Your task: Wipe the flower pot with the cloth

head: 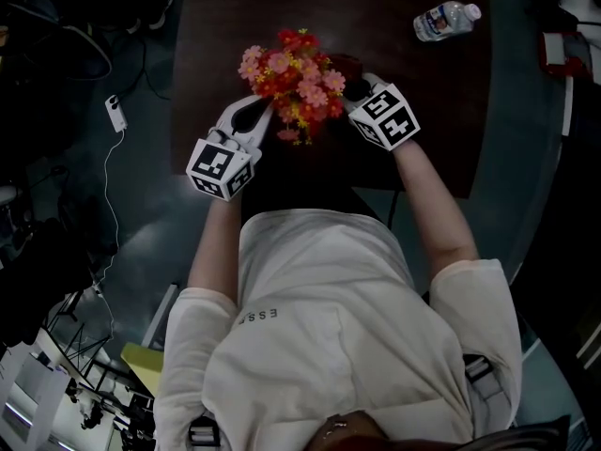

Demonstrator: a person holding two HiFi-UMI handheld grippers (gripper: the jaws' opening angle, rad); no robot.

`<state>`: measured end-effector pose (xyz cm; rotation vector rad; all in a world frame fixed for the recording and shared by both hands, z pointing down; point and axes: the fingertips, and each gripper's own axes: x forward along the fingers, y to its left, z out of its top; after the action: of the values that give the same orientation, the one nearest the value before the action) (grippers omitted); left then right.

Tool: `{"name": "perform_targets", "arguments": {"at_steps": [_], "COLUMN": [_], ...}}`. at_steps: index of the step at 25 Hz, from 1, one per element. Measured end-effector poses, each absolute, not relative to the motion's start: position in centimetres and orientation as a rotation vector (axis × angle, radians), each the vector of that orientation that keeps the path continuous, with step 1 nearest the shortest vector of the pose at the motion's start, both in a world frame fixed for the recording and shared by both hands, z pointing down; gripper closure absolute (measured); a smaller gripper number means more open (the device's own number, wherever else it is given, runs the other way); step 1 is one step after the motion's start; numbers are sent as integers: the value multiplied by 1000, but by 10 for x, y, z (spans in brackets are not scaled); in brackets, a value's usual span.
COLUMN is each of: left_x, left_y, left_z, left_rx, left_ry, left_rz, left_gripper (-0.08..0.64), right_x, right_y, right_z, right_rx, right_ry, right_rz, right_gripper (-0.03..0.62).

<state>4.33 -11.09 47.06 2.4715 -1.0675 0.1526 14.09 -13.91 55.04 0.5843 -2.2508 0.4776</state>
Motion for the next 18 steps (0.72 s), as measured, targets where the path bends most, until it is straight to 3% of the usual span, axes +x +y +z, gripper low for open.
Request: {"name": "perform_targets", "arguments": {"at_steps": [14, 18], "left_x": [44, 45], "left_y": [-112, -109], "left_z": [473, 475], "left_rx": [2547, 2486], "left_ry": [-999, -984], "left_rz": [266, 314], "left_gripper": [546, 546], "right_x": [137, 153], "right_y": [-66, -80], "right_z": [546, 530], "right_rx": [473, 516], "right_ry": [-2236, -2258], "right_rz": [566, 446], "right_gripper": [546, 546]}}
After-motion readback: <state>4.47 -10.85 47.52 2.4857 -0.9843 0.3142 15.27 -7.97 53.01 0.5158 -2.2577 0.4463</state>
